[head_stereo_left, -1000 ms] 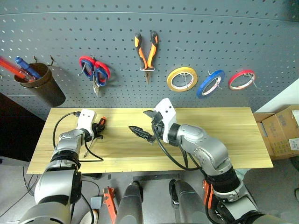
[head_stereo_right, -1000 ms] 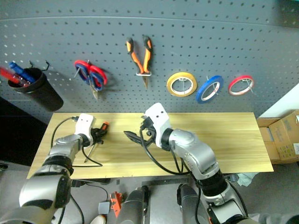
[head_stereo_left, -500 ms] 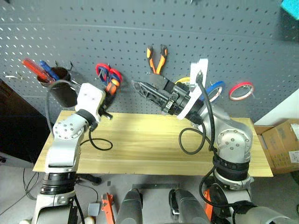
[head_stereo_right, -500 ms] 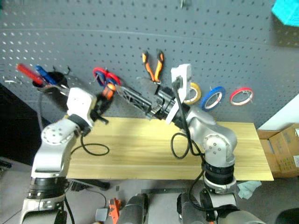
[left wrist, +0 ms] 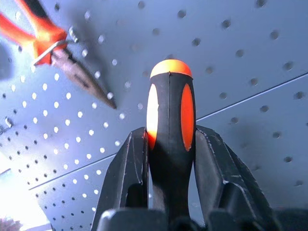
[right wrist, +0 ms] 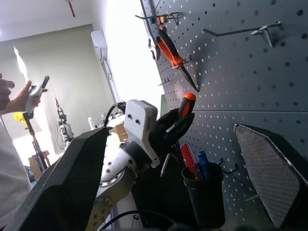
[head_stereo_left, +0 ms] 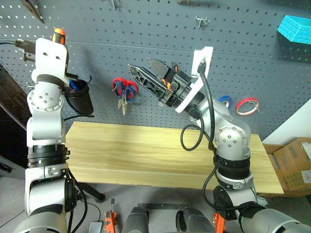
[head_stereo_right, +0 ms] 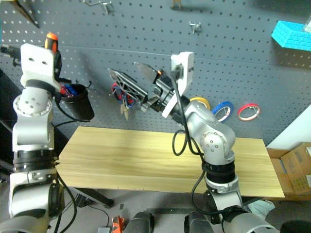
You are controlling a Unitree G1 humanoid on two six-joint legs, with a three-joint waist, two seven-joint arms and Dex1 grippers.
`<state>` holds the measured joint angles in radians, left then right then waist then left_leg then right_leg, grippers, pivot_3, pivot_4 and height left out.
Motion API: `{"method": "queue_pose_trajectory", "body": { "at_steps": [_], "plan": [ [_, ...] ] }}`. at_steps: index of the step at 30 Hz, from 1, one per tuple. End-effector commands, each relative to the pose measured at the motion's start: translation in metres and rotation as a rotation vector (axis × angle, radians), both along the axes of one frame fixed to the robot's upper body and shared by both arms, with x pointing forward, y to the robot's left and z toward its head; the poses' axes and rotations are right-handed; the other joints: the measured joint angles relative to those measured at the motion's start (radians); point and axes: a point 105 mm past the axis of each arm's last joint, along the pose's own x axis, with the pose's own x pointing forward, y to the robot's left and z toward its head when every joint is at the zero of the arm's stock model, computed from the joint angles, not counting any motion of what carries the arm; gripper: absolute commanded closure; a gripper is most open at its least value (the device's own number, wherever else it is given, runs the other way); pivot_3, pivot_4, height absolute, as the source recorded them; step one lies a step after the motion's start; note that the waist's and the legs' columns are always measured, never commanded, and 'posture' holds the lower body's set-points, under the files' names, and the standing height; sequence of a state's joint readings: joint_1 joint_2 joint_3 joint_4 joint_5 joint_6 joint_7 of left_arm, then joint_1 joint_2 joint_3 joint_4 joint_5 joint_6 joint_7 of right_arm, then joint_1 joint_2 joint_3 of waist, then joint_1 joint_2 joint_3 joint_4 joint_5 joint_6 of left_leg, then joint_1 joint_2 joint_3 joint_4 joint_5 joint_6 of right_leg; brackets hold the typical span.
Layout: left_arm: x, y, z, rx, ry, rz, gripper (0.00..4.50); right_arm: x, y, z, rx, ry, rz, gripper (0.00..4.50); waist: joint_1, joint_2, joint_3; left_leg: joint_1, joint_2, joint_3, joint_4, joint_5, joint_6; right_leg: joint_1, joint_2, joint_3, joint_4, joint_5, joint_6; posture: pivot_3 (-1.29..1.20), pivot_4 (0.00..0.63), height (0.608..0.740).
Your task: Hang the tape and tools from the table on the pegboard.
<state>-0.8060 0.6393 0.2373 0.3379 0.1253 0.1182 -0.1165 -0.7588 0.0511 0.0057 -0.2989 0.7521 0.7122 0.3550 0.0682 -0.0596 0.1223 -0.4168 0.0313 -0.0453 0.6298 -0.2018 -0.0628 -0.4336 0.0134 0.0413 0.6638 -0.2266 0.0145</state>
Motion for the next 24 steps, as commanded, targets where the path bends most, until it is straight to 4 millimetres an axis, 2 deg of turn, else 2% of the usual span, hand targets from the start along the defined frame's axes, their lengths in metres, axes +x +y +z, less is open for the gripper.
{"method": "queue_pose_trajectory", "body": {
  "at_steps": [1, 7, 10, 20, 24],
  "plan": [
    [0.004, 0.002, 0.028, 0.007, -0.089, -0.011, 3.54, -0.001, -0.003, 0.011, 0.019, -0.061, -0.034, 0.00, 0.009, 0.000, -0.001, 0.000, 0.000, 0.000, 0.000, 0.000, 0.000, 0.000, 0.000, 0.000, 0.000, 0.000, 0.000, 0.22, 0.001, 0.740],
    [0.028, -0.005, 0.032, -0.072, -0.086, -0.095, 3.54, 0.005, -0.005, 0.011, 0.012, -0.082, -0.087, 0.00, 0.013, -0.002, -0.003, 0.000, 0.000, 0.000, 0.000, 0.000, 0.000, 0.001, 0.000, 0.000, 0.000, 0.001, -0.001, 0.22, 0.011, 0.740],
    [0.035, -0.005, 0.027, -0.097, -0.067, -0.106, 3.54, 0.007, -0.007, 0.011, 0.012, -0.087, -0.104, 0.00, 0.012, -0.002, -0.003, 0.000, 0.000, 0.001, 0.000, 0.000, 0.000, 0.001, 0.000, 0.000, 0.000, 0.001, -0.001, 0.21, 0.018, 0.740],
    [0.046, 0.002, -0.033, -0.226, 0.069, -0.127, 3.54, 0.012, -0.011, 0.009, -0.004, -0.089, -0.147, 0.00, 0.008, -0.002, -0.003, 0.000, 0.000, 0.000, 0.000, 0.000, 0.000, 0.000, 0.000, 0.000, 0.002, 0.001, -0.002, 0.19, 0.034, 0.740],
    [0.042, 0.005, -0.044, -0.226, 0.078, -0.116, 3.54, 0.012, -0.011, 0.007, -0.012, -0.084, -0.153, 0.00, 0.006, -0.002, -0.003, 0.001, 0.000, 0.000, 0.000, 0.000, 0.000, 0.000, 0.000, 0.000, 0.003, 0.001, -0.002, 0.19, 0.042, 0.740]
  ]
}}
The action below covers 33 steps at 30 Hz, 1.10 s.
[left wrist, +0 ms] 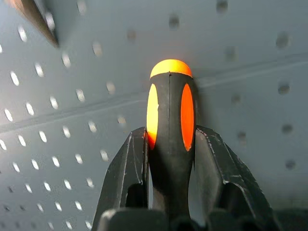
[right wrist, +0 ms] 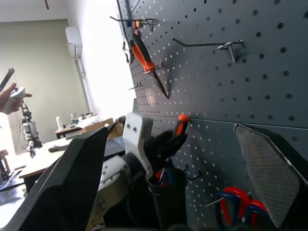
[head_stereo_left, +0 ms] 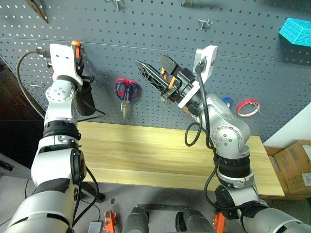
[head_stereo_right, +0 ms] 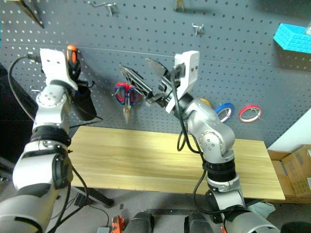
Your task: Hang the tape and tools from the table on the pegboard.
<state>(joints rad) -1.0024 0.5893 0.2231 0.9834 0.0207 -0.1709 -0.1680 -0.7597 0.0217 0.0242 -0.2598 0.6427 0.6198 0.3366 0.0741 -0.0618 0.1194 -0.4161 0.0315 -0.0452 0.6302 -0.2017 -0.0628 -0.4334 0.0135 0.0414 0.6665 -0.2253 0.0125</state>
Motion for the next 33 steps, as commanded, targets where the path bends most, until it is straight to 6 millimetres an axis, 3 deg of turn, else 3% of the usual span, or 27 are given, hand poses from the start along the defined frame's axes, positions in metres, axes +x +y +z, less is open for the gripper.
{"method": "queue_pose_trajectory", "body": {
  "at_steps": [1, 2, 12, 16, 18, 22, 26, 29, 31, 33],
  "plan": [
    [-0.005, 0.000, 0.017, -0.005, -0.074, 0.001, 3.54, -0.005, -0.002, 0.010, 0.015, -0.045, -0.010, 0.00, 0.000, 0.000, 0.000, 0.000, 0.000, 0.000, 0.000, 0.000, 0.000, 0.000, 0.000, 0.000, 0.000, 0.000, 0.000, 0.19, 0.043, 0.740],
    [-0.006, 0.001, 0.017, -0.010, -0.077, 0.006, 3.54, -0.005, -0.002, 0.010, 0.015, -0.045, -0.010, 0.00, 0.000, 0.000, 0.000, 0.000, 0.000, 0.000, 0.000, 0.000, 0.000, 0.000, 0.000, 0.000, 0.000, 0.000, 0.000, 0.19, 0.044, 0.740],
    [-0.013, -0.004, 0.016, -0.022, -0.084, -0.020, 0.19, -0.005, -0.001, 0.006, 0.003, -0.040, -0.009, 0.00, 0.000, 0.000, 0.000, 0.001, 0.000, 0.000, 0.003, 0.000, 0.000, 0.000, 0.000, 0.000, 0.006, 0.000, 0.000, 0.19, 0.050, 0.740],
    [-0.021, -0.013, 0.033, -0.032, -0.132, -0.045, 0.09, -0.004, -0.003, 0.004, -0.016, -0.046, -0.024, 0.00, -0.001, 0.000, 0.000, 0.002, 0.000, -0.001, 0.006, 0.000, 0.000, 0.000, 0.000, 0.000, 0.010, 0.000, 0.000, 0.18, 0.050, 0.740],
    [-0.030, -0.030, 0.046, -0.006, -0.174, -0.105, 0.09, -0.004, -0.008, 0.001, -0.052, -0.064, -0.050, 0.00, -0.001, 0.000, 0.000, 0.002, 0.000, -0.001, 0.009, 0.000, 0.000, 0.000, 0.001, 0.000, 0.012, 0.000, 0.000, 0.18, 0.050, 0.740],
    [-0.061, -0.085, 0.061, 0.082, -0.252, -0.279, 0.09, -0.013, -0.026, -0.024, -0.260, -0.183, -0.137, 0.00, 0.002, 0.002, 0.001, 0.003, -0.001, -0.002, 0.013, 0.000, 0.000, 0.007, 0.000, 0.000, 0.007, 0.000, 0.000, 0.18, 0.055, 0.740],
    [-0.080, -0.116, 0.026, 0.035, -0.154, -0.362, 0.09, -0.008, -0.053, -0.057, -0.390, -0.164, -0.319, 0.00, -0.003, 0.007, 0.000, 0.014, -0.001, 0.001, 0.011, 0.000, 0.000, 0.020, -0.001, 0.002, -0.003, -0.003, 0.003, 0.18, 0.055, 0.740],
    [-0.097, -0.129, -0.043, -0.035, 0.045, -0.357, 0.09, -0.008, -0.081, -0.097, -0.474, -0.080, -0.479, 0.00, -0.013, 0.014, -0.006, 0.024, 0.000, 0.003, 0.007, -0.001, 0.001, 0.029, -0.001, 0.004, -0.006, -0.006, -0.001, 0.17, 0.058, 0.740],
    [-0.109, -0.124, -0.096, -0.156, 0.201, -0.296, 0.09, -0.007, -0.108, -0.131, -0.499, 0.050, -0.615, 0.00, -0.019, 0.016, -0.013, 0.026, -0.001, 0.006, 0.002, -0.001, 0.001, 0.029, -0.002, 0.006, -0.008, -0.006, -0.002, 0.17, 0.057, 0.740],
    [-0.120, -0.109, -0.144, -0.248, 0.341, -0.194, 0.09, -0.008, -0.138, -0.178, -0.585, 0.201, -0.747, 0.00, -0.022, 0.016, -0.013, 0.028, -0.001, 0.007, -0.001, -0.001, 0.001, 0.028, -0.002, 0.008, -0.006, -0.009, -0.002, 0.15, 0.050, 0.740]
  ]
}}
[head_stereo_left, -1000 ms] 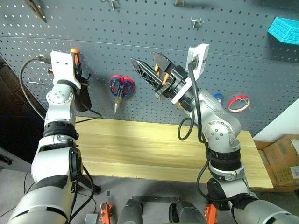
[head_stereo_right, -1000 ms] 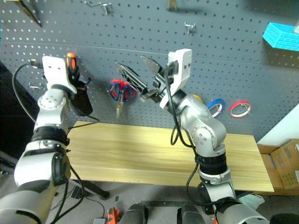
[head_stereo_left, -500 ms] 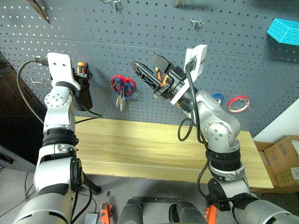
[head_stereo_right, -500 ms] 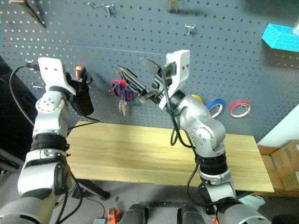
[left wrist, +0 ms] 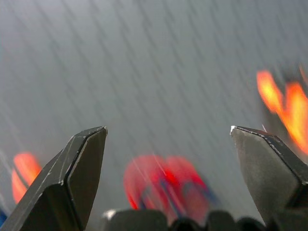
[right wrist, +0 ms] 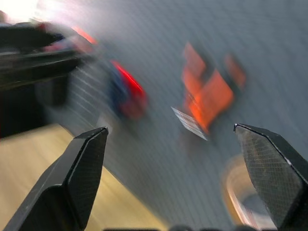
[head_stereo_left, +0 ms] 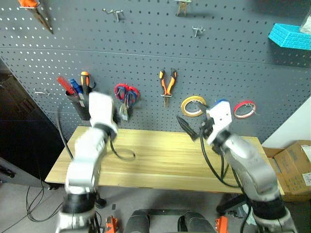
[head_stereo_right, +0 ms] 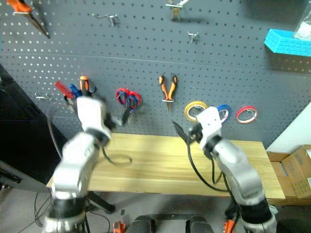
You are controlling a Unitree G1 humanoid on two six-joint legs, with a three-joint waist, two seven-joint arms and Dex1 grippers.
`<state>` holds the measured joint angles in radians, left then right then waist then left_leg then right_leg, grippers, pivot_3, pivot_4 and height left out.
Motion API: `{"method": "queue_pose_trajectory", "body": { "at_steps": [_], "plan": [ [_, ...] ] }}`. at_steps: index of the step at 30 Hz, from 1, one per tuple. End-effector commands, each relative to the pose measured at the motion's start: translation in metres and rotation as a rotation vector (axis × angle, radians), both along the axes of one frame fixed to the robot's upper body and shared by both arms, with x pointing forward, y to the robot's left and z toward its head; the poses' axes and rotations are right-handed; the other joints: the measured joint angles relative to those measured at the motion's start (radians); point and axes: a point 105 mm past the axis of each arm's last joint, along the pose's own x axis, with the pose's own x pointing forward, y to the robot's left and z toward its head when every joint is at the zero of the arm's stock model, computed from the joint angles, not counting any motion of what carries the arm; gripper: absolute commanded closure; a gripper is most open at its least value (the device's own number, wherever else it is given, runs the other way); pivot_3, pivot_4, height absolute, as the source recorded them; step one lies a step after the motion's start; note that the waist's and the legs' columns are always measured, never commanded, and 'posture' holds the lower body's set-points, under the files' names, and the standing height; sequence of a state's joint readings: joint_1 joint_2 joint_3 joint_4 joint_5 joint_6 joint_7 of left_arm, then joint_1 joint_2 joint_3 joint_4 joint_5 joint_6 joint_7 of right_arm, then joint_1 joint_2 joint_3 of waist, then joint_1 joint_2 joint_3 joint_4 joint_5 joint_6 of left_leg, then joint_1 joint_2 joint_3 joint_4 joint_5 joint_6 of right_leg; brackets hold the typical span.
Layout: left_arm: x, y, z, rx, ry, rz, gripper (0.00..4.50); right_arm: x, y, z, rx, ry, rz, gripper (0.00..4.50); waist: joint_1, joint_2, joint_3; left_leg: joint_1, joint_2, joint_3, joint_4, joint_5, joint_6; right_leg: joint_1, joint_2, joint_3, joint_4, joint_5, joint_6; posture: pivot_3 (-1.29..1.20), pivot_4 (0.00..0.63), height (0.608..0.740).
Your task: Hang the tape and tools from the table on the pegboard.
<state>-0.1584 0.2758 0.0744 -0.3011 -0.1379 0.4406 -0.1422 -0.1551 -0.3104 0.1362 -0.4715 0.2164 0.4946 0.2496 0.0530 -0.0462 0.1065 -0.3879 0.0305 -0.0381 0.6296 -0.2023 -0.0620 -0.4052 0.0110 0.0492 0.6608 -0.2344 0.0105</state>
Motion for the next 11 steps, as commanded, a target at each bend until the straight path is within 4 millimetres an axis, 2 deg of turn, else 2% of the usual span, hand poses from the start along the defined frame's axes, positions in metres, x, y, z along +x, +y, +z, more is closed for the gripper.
{"method": "queue_pose_trajectory", "body": {
  "at_steps": [1, 2, 4, 7, 11],
  "plan": [
    [-0.013, 0.020, -0.042, -0.073, 0.138, 0.131, 0.09, -0.001, -0.046, -0.043, -0.062, 0.083, -0.254, 0.00, -0.002, 0.000, 0.000, 0.000, 0.001, 0.000, 0.000, 0.000, 0.000, 0.000, 0.001, 0.000, 0.001, 0.000, 0.000, 0.15, 0.049, 0.740],
    [-0.017, 0.027, -0.055, -0.083, 0.182, 0.168, 0.09, -0.003, -0.057, -0.059, -0.060, 0.133, -0.316, 0.00, -0.002, 0.000, 0.000, 0.001, 0.001, -0.001, 0.000, 0.000, 0.000, 0.000, 0.002, -0.001, 0.001, -0.001, -0.001, 0.15, 0.049, 0.740],
    [-0.020, 0.039, -0.070, -0.108, 0.235, 0.212, 0.09, -0.006, -0.070, -0.076, -0.093, 0.169, -0.377, 0.00, -0.004, 0.000, 0.000, 0.002, 0.002, -0.003, 0.000, 0.000, 0.000, -0.001, 0.003, -0.002, 0.003, -0.001, -0.001, 0.14, 0.039, 0.740],
    [-0.019, 0.052, -0.081, -0.111, 0.272, 0.239, 0.09, -0.009, -0.085, -0.092, -0.081, 0.220, -0.459, 0.00, -0.014, 0.004, -0.002, 0.004, 0.001, -0.004, 0.000, 0.000, 0.000, 0.000, 0.003, -0.003, 0.000, -0.001, -0.002, 0.14, 0.032, 0.740],
    [-0.015, 0.057, -0.086, -0.102, 0.289, 0.226, 0.09, -0.008, -0.093, -0.098, -0.085, 0.225, -0.493, 0.00, -0.030, 0.013, -0.010, 0.004, 0.001, -0.008, 0.000, -0.004, -0.006, 0.001, 0.002, -0.007, -0.018, 0.000, -0.001, 0.14, 0.026, 0.740]
  ]
}}
